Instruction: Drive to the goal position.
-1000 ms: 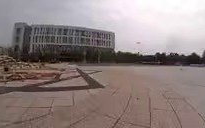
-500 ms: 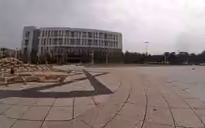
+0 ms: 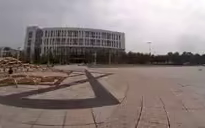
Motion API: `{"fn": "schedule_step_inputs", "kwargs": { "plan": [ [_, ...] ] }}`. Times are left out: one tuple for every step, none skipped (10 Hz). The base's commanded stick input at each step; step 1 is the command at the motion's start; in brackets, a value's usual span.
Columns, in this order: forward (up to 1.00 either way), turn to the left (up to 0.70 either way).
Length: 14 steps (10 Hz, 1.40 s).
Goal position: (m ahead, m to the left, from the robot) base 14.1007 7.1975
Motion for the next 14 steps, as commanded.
{"fn": "schedule_step_inputs", "kwargs": {
  "plan": [
    [1.0, 0.0],
    [1.0, 0.0],
    [1.0, 0.0],
    [1.0, 0.0],
    [1.0, 0.0],
    [1.0, 0.0],
    [1.0, 0.0],
    [1.0, 0.0],
    [1.0, 0.0],
    [1.0, 0.09],
    [1.0, 0.35],
    [1.0, 0.29],
    [1.0, 0.0],
    [1.0, 0.0]
  ]
}}
